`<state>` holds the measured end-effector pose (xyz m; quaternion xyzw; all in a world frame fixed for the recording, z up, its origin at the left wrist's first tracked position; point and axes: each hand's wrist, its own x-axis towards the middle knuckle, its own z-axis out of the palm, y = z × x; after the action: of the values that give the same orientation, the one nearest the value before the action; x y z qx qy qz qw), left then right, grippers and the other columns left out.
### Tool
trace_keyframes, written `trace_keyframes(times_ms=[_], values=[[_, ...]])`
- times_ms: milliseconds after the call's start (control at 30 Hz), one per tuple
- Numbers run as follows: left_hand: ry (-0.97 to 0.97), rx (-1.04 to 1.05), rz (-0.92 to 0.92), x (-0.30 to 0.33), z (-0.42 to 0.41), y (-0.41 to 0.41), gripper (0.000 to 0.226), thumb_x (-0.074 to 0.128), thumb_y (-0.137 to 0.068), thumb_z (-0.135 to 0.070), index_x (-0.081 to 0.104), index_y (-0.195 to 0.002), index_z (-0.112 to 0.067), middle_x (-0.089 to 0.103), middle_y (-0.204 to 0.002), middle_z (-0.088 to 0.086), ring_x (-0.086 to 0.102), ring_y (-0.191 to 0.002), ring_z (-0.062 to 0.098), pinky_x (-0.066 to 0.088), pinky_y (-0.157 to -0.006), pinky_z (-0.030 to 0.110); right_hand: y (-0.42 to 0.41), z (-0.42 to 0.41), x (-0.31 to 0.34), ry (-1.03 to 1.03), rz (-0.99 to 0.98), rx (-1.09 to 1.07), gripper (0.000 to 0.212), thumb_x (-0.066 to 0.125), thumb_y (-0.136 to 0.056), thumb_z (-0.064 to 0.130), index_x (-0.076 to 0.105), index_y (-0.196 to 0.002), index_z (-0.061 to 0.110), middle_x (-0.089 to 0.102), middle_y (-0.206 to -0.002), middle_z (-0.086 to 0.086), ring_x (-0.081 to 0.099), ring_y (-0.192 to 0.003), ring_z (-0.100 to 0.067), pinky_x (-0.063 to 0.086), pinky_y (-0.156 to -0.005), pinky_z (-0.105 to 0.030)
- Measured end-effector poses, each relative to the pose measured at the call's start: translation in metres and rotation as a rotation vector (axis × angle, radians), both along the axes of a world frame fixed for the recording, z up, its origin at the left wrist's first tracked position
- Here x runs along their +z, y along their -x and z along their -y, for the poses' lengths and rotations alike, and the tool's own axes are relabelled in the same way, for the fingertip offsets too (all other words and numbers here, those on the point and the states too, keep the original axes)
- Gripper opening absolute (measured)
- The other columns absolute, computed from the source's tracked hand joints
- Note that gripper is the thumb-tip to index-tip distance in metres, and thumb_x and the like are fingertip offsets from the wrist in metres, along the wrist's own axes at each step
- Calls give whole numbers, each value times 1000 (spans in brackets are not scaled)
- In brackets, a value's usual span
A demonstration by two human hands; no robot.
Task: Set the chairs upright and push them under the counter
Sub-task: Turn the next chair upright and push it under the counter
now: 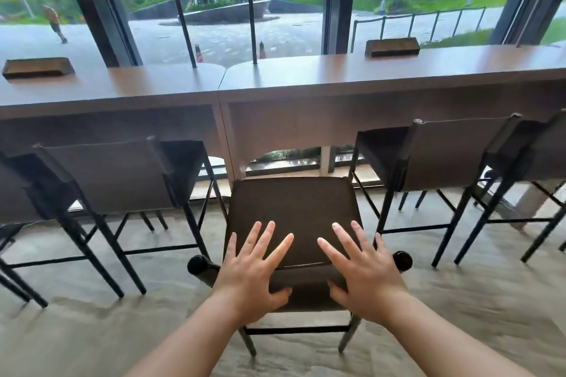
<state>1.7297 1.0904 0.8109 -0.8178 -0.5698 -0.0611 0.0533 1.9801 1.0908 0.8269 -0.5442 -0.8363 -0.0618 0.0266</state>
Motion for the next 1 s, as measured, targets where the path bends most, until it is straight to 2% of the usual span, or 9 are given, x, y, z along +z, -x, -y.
trace_keyframes(times_ms=[333,467,600,667,700,767,800,900,1000], values=[[34,7,-22,6,-62,3,97,35,-75,-76,-30,-142,-51,-23,-159,-5,-27,-145,19,-21,-111,48,3,-59,13,48,42,-6,83,57,-65,59,40,-143,36,39,-152,-7,34,-139,-38,35,-100,-65],[84,39,-28,12,-76,1,96,36,-76,-74,-31,-141,-51,-27,-157,-6,-32,-143,17,-25,-109,46,-1,-81,10,80,17,19,82,38,-76,60,6,-150,43,0,-163,-1,-6,-147,-32,3,-111,-62],[168,129,-9,20,-86,-5,96,38,-79,-69,-37,-136,-52,-31,-153,-8,-38,-139,17,-19,-113,49,-4,-96,12,130,31,11,80,32,-79,59,-4,-148,43,-7,-162,0,-15,-146,-29,-11,-109,-59],[219,186,-23,23,-89,-9,97,42,-82,-65,-37,-136,-50,-31,-153,-8,-37,-140,20,-18,-115,50,-4,-97,19,114,27,30,82,40,-77,57,7,-150,40,5,-162,-4,-3,-148,-31,-10,-108,-58],[243,225,-20,27,-90,-12,97,44,-83,-62,-34,-140,-49,-29,-155,-8,-34,-142,21,-18,-115,49,-4,-98,26,104,35,44,84,52,-72,56,23,-149,37,23,-158,-7,16,-146,-33,-4,-109,-57],[283,305,3,27,-87,-16,94,47,-84,-54,-23,-148,-44,-21,-162,-5,-26,-146,23,-18,-115,45,-7,-96,28,124,-9,41,88,73,-50,50,56,-133,28,59,-132,-9,54,-124,-31,10,-106,-54],[295,336,8,25,-83,-16,95,48,-84,-50,-21,-149,-42,-18,-163,-4,-24,-147,22,-18,-115,44,-9,-95,27,99,-45,54,88,77,-42,47,63,-127,24,66,-122,-7,61,-115,-29,12,-106,-53],[303,383,-22,21,-71,-10,105,48,-78,-44,-37,-140,-39,-28,-160,-7,-30,-145,18,-17,-113,39,-16,-99,21,109,-101,53,92,78,-33,36,66,-123,20,68,-113,-6,66,-108,-28,9,-109,-48],[345,400,-37,28,-71,-4,107,47,-78,-44,-47,-128,-33,-42,-149,-9,-42,-134,17,-28,-106,36,-19,-105,31,186,-102,17,95,76,-27,35,68,-121,21,69,-114,-4,66,-108,-25,10,-108,-45]])
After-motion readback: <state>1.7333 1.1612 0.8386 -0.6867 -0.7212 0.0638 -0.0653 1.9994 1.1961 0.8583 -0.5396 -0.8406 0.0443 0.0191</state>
